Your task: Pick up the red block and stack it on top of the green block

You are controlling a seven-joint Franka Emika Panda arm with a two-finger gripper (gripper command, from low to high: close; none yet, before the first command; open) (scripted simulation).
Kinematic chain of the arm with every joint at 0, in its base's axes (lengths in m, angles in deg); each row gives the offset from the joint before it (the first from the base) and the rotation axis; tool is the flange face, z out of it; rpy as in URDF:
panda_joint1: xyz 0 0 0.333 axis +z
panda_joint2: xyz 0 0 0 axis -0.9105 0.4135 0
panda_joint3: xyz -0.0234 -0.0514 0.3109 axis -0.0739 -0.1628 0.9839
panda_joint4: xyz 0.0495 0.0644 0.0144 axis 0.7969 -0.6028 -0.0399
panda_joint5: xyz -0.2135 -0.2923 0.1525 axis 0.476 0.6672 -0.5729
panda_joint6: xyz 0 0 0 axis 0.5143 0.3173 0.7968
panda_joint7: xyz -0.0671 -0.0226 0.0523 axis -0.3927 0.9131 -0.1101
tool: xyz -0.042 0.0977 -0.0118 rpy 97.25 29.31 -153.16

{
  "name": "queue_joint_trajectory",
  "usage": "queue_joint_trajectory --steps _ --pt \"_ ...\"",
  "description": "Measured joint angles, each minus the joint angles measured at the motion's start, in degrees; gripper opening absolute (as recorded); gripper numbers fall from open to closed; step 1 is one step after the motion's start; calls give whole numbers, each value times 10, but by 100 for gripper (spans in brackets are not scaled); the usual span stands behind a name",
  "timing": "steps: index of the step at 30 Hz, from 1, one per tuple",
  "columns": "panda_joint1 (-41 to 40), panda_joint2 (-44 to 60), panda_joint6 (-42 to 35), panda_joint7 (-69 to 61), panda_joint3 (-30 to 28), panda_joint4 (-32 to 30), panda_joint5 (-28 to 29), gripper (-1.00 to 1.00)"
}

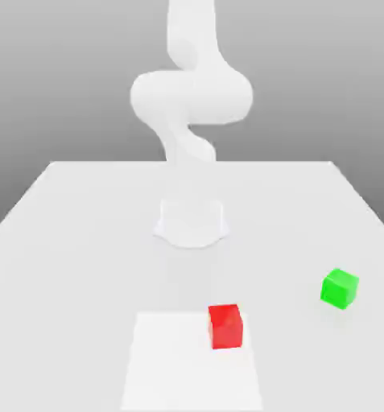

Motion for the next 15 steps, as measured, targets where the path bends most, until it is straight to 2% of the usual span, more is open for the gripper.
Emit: queue_joint_trajectory --steps 3,15 --pt "0 20 14 2 6 -16 2 0" --pt "11 250 172 18 43 -209 13 0"
